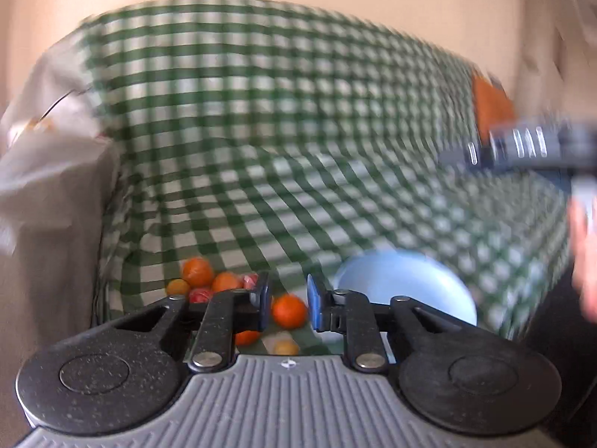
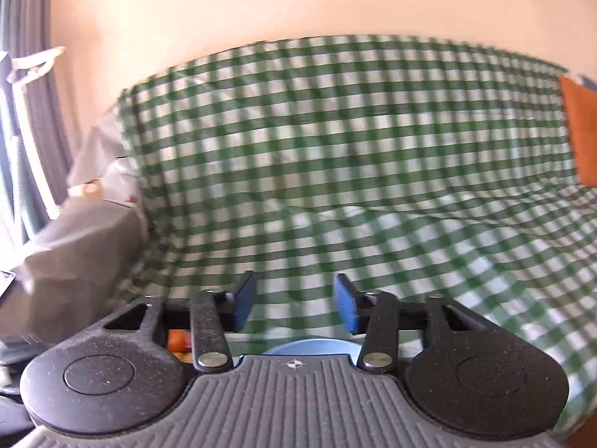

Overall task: Organize fruits
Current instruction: 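Grasp a small yellow-brown fruit with the left tool while the right tool approaches the fruits, then grasp a tangerine with the right tool and lift it over the plate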

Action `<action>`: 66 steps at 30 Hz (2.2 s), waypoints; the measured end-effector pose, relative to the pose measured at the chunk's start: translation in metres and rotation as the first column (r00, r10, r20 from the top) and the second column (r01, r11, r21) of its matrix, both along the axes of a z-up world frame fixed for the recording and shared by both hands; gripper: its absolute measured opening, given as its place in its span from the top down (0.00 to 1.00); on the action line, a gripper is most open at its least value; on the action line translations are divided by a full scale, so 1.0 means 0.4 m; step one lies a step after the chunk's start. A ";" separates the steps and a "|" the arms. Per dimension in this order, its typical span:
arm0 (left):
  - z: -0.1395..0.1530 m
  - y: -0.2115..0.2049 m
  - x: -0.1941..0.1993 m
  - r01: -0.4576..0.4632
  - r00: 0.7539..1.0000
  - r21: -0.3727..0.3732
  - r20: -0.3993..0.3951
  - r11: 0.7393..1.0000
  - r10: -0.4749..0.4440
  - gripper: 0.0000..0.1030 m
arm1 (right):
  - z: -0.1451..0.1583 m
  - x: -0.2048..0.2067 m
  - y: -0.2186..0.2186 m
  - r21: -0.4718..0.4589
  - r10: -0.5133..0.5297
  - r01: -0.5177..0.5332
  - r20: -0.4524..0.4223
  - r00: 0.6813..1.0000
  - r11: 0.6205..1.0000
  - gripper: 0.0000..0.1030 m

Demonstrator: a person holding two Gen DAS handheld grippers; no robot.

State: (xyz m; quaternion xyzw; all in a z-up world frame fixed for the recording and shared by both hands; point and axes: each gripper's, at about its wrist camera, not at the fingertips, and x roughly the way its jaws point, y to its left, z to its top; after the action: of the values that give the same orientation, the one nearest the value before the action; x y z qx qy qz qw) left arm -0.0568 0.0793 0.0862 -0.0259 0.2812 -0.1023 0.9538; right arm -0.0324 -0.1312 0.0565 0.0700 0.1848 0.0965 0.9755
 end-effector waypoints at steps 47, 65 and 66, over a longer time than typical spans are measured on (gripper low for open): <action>-0.215 0.005 0.206 -0.081 0.823 0.058 -0.559 0.995 0.099 0.75 | -0.255 0.232 0.308 -0.019 0.308 -0.347 -0.417 0.855 0.938 0.45; -0.201 0.017 0.194 -0.101 0.861 0.111 -0.488 0.989 0.142 0.75 | -0.297 0.239 0.360 -0.146 0.321 -0.430 -0.466 0.824 0.891 0.67; -0.197 0.015 0.188 -0.099 0.865 0.118 -0.480 0.988 0.144 0.75 | -0.292 0.233 0.355 -0.147 0.325 -0.432 -0.459 0.827 0.890 0.67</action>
State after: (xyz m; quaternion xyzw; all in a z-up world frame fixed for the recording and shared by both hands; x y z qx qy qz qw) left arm 0.0186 0.0852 0.0072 -0.0259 0.5144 -0.0196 0.8569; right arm 0.0609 0.0110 -0.0603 -0.0697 0.4121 0.2484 0.8739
